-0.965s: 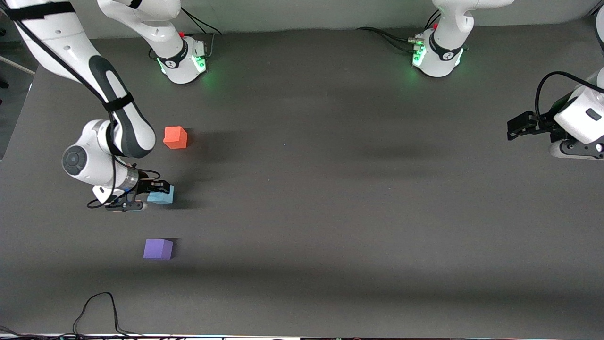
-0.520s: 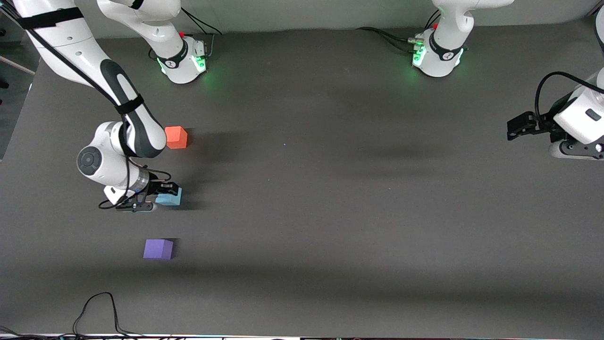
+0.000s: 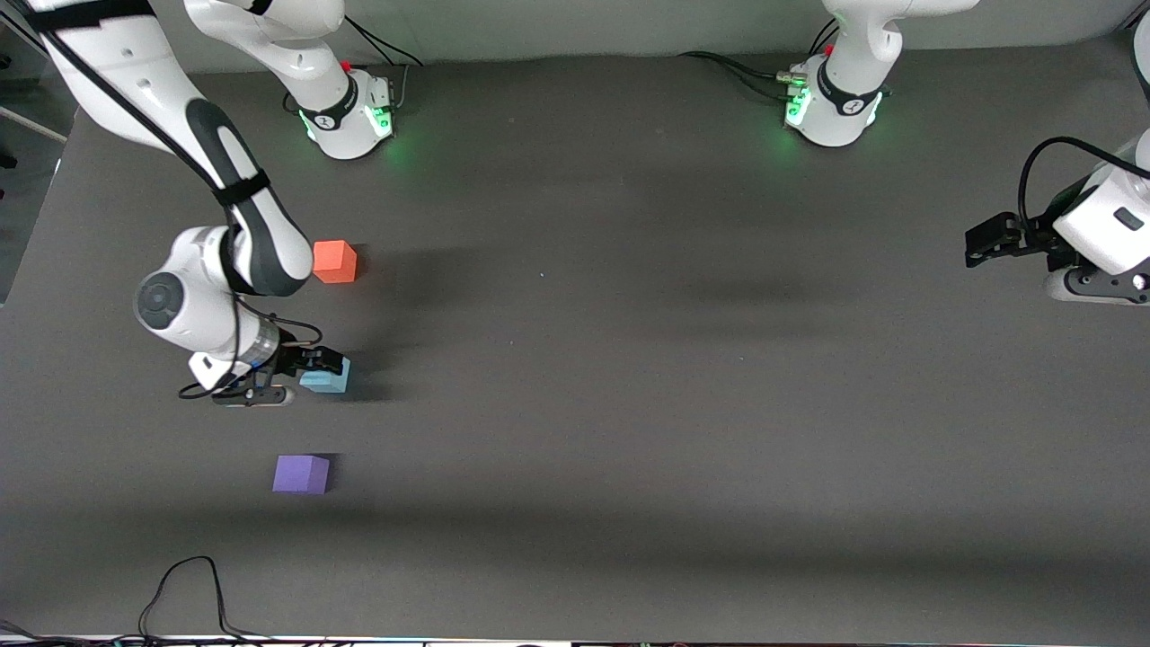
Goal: Place blue block between orange and purple blocks
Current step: 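Move the blue cube between the orange and purple cubes and lower it, then open the right gripper and lift it away from the blue cube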
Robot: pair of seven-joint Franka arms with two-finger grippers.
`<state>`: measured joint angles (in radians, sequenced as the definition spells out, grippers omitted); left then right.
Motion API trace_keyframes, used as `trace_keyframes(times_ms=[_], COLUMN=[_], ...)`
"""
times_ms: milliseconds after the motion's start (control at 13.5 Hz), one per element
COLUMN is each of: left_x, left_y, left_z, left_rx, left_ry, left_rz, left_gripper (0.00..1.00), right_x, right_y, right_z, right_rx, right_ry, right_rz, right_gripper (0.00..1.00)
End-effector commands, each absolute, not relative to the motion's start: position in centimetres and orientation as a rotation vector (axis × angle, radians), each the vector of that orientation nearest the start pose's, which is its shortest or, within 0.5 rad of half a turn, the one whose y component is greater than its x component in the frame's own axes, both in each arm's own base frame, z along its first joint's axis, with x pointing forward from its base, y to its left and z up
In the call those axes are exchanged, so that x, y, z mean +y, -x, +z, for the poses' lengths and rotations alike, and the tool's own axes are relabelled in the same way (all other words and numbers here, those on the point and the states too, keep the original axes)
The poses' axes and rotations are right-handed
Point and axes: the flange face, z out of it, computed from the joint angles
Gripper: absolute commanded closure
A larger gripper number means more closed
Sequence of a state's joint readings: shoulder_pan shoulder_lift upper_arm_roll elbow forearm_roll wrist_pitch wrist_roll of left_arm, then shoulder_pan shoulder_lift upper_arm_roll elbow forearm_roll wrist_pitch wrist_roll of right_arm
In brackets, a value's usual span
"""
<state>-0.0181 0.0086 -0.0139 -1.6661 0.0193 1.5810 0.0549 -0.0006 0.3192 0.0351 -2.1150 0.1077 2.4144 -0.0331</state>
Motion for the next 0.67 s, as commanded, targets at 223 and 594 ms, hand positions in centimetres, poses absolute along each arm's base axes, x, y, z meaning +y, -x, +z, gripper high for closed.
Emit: trace_keyframes(times_ms=[223, 594], left_x=[-1.4, -1.4], left_y=[-55.5, -55.4], left_z=[58.0, 58.3], left_rx=[0.155, 0.133], left_ry=[3.12, 3.127], left_rz=[0.12, 0.106], left_gripper=[0.0, 0.0], right_x=[3.0, 3.2], right_y=[-57.8, -56.8], right_z=[46.6, 60.9], right_rx=[-0.076, -0.109], right_ry=[3.081, 3.075], right_rz=[0.02, 0.057], right_gripper=[0.0, 0.0])
